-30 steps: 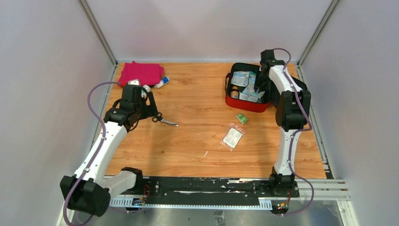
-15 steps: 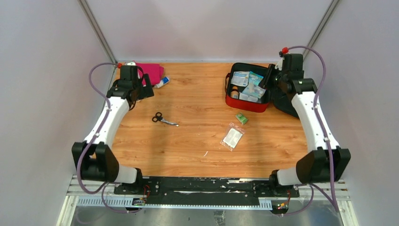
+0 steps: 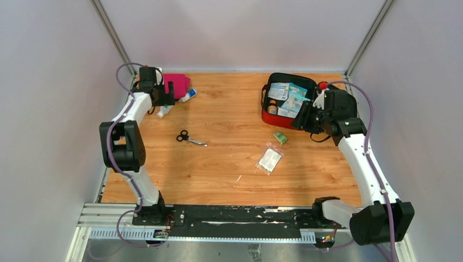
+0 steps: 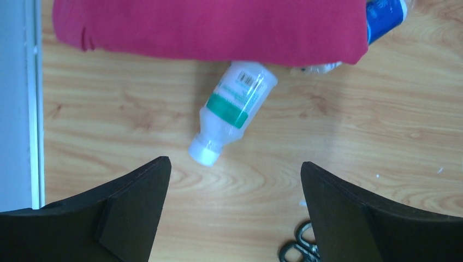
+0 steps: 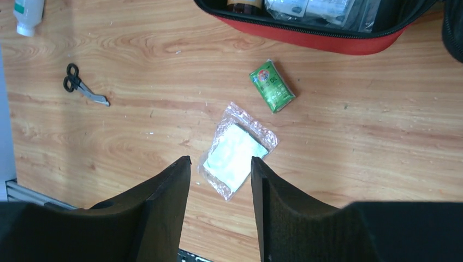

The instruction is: Organize the medicine kit

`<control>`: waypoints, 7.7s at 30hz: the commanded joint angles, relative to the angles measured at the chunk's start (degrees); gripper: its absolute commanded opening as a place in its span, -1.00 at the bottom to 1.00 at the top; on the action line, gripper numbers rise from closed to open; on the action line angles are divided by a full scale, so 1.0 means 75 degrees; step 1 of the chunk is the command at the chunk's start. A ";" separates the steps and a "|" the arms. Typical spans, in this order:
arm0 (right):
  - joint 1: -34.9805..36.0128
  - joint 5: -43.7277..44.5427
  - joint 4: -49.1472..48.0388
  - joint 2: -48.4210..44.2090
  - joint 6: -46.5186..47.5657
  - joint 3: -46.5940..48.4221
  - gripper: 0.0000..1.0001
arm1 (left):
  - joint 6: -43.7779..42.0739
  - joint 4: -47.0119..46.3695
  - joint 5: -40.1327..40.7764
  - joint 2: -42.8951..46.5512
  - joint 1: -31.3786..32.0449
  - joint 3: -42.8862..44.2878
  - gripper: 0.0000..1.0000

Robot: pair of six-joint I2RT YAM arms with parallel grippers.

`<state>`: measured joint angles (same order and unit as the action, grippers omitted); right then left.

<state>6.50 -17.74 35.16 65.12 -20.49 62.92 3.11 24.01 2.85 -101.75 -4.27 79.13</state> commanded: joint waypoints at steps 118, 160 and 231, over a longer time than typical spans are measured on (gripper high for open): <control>0.0175 -0.0470 0.1037 -0.2280 -0.1044 -0.1453 0.13 | 0.1998 -0.1184 -0.0589 -0.0806 0.3387 -0.0715 -0.06; 0.3643 -0.0343 -0.4478 0.0356 -0.5176 -0.2143 0.27 | 0.5218 -0.4268 -0.1831 0.4053 0.6862 -0.4909 -0.12; -0.0176 0.2305 0.0919 0.6151 0.0962 0.5889 -0.56 | 0.1852 0.2021 0.2620 0.5556 0.6758 -0.3316 1.00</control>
<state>5.72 -1.21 38.22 105.16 -17.02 99.53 19.38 37.36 18.68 -61.12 46.83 55.37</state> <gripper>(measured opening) 0.510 0.997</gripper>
